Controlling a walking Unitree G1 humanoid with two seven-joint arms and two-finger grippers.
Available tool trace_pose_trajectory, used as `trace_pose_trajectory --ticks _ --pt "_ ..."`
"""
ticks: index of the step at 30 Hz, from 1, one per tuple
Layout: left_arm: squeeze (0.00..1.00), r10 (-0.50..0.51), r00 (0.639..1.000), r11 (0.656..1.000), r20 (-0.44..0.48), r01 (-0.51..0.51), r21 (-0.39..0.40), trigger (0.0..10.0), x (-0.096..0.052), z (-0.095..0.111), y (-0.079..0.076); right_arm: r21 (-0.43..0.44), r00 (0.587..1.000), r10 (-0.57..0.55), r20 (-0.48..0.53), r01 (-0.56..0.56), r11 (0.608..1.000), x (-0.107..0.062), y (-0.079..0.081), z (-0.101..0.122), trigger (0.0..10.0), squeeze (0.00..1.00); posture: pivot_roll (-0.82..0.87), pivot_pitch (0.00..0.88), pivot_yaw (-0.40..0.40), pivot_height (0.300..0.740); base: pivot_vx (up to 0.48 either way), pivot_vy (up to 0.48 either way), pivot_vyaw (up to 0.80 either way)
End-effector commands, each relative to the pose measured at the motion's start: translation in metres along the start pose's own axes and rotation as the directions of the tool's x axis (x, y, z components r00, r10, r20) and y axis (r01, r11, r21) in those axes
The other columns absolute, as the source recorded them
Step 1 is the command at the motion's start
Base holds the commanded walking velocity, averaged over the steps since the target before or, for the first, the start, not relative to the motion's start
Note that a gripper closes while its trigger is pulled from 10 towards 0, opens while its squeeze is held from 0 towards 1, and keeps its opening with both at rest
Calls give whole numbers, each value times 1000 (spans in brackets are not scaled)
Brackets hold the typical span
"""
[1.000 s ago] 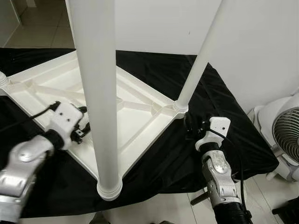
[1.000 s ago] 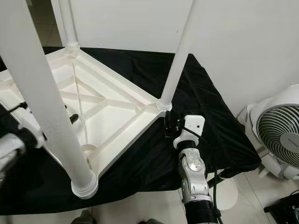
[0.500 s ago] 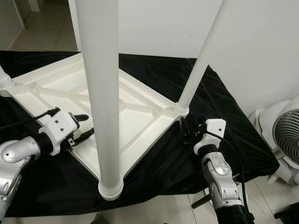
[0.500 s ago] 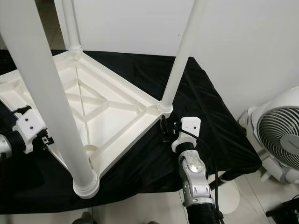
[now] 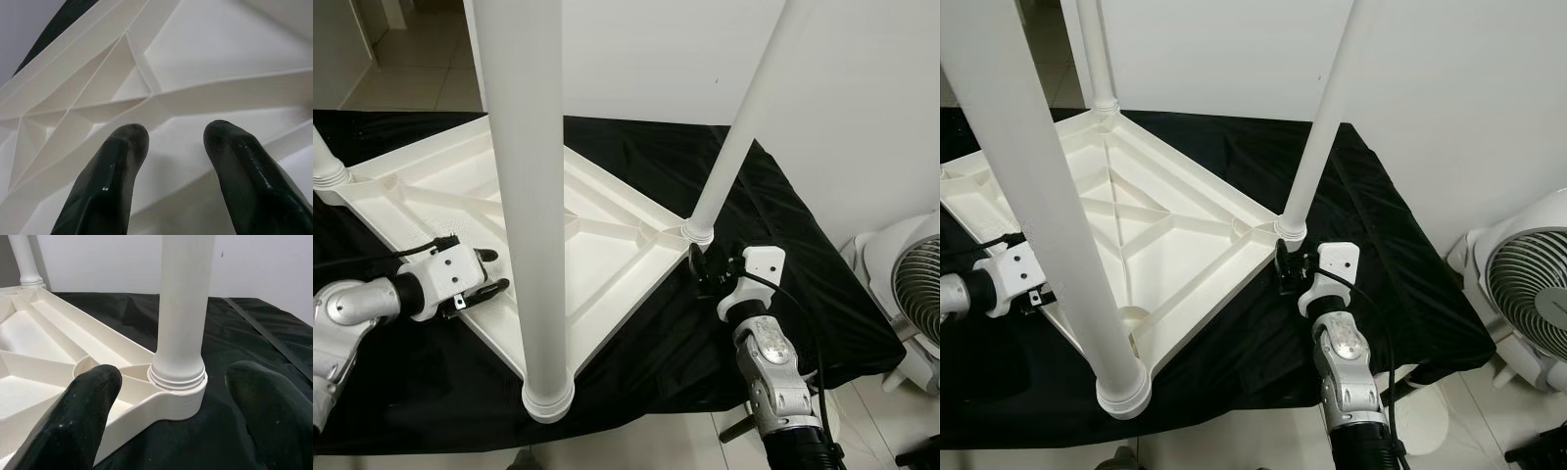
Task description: Building children table
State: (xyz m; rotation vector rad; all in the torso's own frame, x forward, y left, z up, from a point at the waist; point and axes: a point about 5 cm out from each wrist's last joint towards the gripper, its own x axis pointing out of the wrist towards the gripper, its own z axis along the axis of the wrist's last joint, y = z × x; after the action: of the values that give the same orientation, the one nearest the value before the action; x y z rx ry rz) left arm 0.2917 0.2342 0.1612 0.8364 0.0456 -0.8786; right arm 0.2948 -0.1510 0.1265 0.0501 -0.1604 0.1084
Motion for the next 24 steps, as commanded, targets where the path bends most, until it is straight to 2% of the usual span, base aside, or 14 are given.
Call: trace_pose_trajectory --ticks 1,5,6,8,9,14,15,16,18,24 --pt "0 -13 1000 999 25 14 -39 10000 3 2 1 -6 1000 -17 -14 17 1000 0 -2 -3 10000 0 208 0 -63 740 0 0 0" --pt "0 -4 999 998 46 7 -69 10000 2 3 5 -4 1000 -20 -16 20 1000 -1 -1 -4 10000 0 211 0 -63 740 0 0 0" --pt "541 -12 999 997 46 16 -76 10000 2 2 5 -4 1000 -19 -18 19 1000 -1 -1 -4 10000 0 216 0 -66 740 0 0 0" --pt "541 -19 999 997 47 23 -79 10000 1 2 5 -4 1000 -18 -19 18 1000 -1 -1 -5 10000 0 216 0 -66 740 0 0 0" --pt "1000 -67 997 996 36 69 -49 10000 -2 0 0 -7 1000 -13 -21 13 1000 0 -1 -5 10000 0 220 0 -70 740 0 0 0" --pt "1000 -100 994 995 41 101 -2 10000 -5 0 0 -11 1000 -11 -22 11 1000 1 -2 -5 10000 0 226 0 -73 740 0 0 0" --pt "0 -167 986 985 24 166 36 10000 -5 0 -6 -14 1000 -10 -24 10 1000 2 -3 -5 10000 0 233 0 -79 740 0 0 0" --pt "0 -167 986 985 24 166 36 10000 -5 0 -6 -14 1000 -10 -24 10 1000 2 -3 -5 10000 0 233 0 -79 740 0 0 0" --pt "0 -237 971 971 13 236 47 10000 -4 0 -13 -15 1000 -5 -25 4 1000 3 -2 -5 10000 0 235 0 -79 740 0 0 0" --pt "0 -315 949 946 -24 315 74 10000 -3 -2 -17 -15 1000 -4 -21 4 1000 5 -1 -4 10000 0 234 0 -76 740 0 0 0"
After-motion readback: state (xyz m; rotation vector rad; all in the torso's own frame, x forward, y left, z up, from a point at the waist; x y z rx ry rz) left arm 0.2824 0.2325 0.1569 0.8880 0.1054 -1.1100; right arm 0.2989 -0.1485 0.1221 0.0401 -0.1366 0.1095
